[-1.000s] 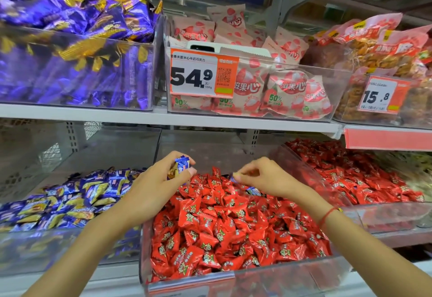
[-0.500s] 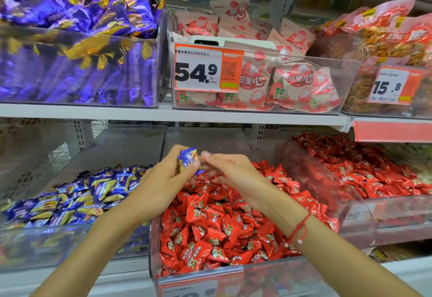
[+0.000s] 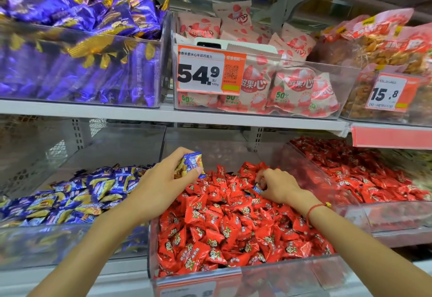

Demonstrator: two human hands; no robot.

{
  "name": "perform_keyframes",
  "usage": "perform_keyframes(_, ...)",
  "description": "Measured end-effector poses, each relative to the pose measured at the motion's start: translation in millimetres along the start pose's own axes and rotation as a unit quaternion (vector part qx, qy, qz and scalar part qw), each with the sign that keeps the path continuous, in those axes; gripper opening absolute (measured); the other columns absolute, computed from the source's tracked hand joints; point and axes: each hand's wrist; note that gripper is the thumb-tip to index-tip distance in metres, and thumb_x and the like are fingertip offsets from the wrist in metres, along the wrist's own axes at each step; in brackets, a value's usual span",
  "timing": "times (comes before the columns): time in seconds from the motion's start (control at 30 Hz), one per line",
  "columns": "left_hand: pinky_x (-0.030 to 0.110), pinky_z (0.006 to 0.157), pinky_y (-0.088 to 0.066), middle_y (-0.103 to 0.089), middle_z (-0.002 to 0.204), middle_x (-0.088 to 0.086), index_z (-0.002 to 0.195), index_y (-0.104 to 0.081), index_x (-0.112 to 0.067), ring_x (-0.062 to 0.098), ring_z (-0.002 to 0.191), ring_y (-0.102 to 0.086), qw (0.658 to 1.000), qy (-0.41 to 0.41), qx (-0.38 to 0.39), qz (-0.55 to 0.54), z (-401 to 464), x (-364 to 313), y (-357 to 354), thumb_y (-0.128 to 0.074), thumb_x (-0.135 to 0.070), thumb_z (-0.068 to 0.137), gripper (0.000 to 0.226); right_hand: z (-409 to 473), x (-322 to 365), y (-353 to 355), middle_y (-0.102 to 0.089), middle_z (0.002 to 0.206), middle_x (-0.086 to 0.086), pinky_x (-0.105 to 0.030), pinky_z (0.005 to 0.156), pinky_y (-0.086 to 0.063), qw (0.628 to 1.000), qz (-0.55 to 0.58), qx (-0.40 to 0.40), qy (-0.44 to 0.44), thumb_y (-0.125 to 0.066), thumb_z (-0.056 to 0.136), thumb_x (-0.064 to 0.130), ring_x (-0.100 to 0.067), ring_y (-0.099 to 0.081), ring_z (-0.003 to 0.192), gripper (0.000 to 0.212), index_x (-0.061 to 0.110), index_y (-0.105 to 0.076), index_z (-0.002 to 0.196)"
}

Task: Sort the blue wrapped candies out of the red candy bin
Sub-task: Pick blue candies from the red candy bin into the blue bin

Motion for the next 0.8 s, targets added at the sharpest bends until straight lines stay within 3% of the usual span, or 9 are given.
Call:
perform_keyframes(0.1, 0.051, 0.083, -0.050, -0.067, 0.087, -0.002, 0.104, -0.052, -0.042, 0.021, 0.082, -0.064, 1.000, -0.003, -0.002, -0.007, 0, 0, -1, -0.053, -0.056, 0.086, 0.023, -2, 0, 3, -0.070, 0.098, 0.006, -0.032, 0.086, -0.051, 0.999, 0.035, -0.006, 0.004, -0.067, 0.081, 0.021, -0.018, -0.064, 0.100, 0.013, 0.032, -0.062, 0.078)
perform_keyframes(0.2, 0.051, 0.085, -0.049, -0.068, 0.089, -0.002, 0.105, -0.054, -0.039, 0.020, 0.085, -0.066, 1.000, -0.008, -0.007, -0.019, 0, 1, -1, -0.055, -0.051, 0.088, 0.020, -9, -7, 15, -0.071, 0.080, 0.013, -0.028, 0.073, -0.051, 0.995, 0.092, -0.034, -0.005, -0.077, 0.076, 0.035, -0.011, -0.066, 0.082, 0.015, 0.033, -0.068, 0.064)
perform_keyframes(0.27, 0.051, 0.088, -0.049, -0.069, 0.090, -0.003, 0.105, -0.055, -0.038, 0.019, 0.087, -0.066, 0.999, -0.005, -0.009, -0.031, 1, 1, -1, -0.057, -0.048, 0.090, 0.019, -18, -7, 28, -0.072, 0.075, 0.013, -0.029, 0.070, -0.052, 0.980, 0.178, -0.086, -0.004, -0.078, 0.076, 0.034, -0.008, -0.066, 0.075, 0.021, 0.035, -0.068, 0.058)
perform_keyframes(0.33, 0.050, 0.090, -0.048, -0.070, 0.091, -0.005, 0.107, -0.056, -0.037, 0.018, 0.090, -0.066, 0.999, -0.008, -0.011, -0.030, 1, 1, -1, -0.057, -0.047, 0.091, 0.019, -30, 5, 44, -0.073, 0.075, 0.010, -0.025, 0.071, -0.053, 0.934, 0.340, -0.112, 0.008, -0.078, 0.078, 0.028, -0.006, -0.066, 0.073, 0.015, 0.031, -0.072, 0.065)
perform_keyframes(0.43, 0.045, 0.085, -0.050, -0.069, 0.084, -0.008, 0.107, -0.055, -0.039, 0.014, 0.083, -0.064, 0.999, -0.008, -0.027, -0.019, 2, 2, -1, -0.054, -0.050, 0.091, 0.019, -53, 48, 56, -0.075, 0.081, 0.003, -0.014, 0.064, -0.049, 0.843, 0.536, -0.020, 0.046, -0.072, 0.083, 0.025, -0.003, -0.066, 0.072, 0.008, 0.018, -0.075, 0.086)
perform_keyframes(0.5, 0.037, 0.072, -0.047, -0.058, 0.067, -0.006, 0.106, -0.054, -0.046, 0.012, 0.065, -0.055, 0.999, -0.006, -0.034, -0.005, 2, 3, -2, -0.050, -0.056, 0.090, 0.019, -63, 78, 55, -0.075, 0.083, 0.002, -0.013, 0.061, -0.048, 0.821, 0.566, 0.005, 0.076, -0.070, 0.086, 0.024, -0.003, -0.067, 0.070, 0.012, 0.014, -0.074, 0.091)
perform_keyframes(0.67, 0.034, 0.063, -0.039, -0.044, 0.055, -0.008, 0.110, -0.053, -0.048, 0.008, 0.056, -0.041, 0.999, -0.001, -0.050, 0.002, 3, 2, -2, -0.042, -0.071, 0.080, 0.040, -71, 116, 42, -0.075, 0.082, -0.007, -0.014, 0.061, -0.052, 0.771, 0.633, -0.016, 0.068, -0.069, 0.088, 0.020, -0.008, -0.069, 0.070, 0.019, 0.005, -0.072, 0.098)
perform_keyframes(0.8, 0.047, 0.069, -0.050, -0.061, 0.070, 0.005, 0.105, -0.052, -0.049, 0.027, 0.066, -0.057, 0.998, -0.018, -0.059, -0.015, 4, 3, -3, -0.049, -0.057, 0.090, 0.016, -72, 106, 42, -0.076, 0.089, 0.000, -0.016, 0.063, -0.051, 0.775, 0.625, -0.006, 0.092, -0.065, 0.090, 0.023, -0.007, -0.068, 0.073, 0.015, 0.019, -0.075, 0.101)
Point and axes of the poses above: each hand's wrist, its own z-axis towards the middle knuckle, its own y-axis out of the back of the hand, x = y × z
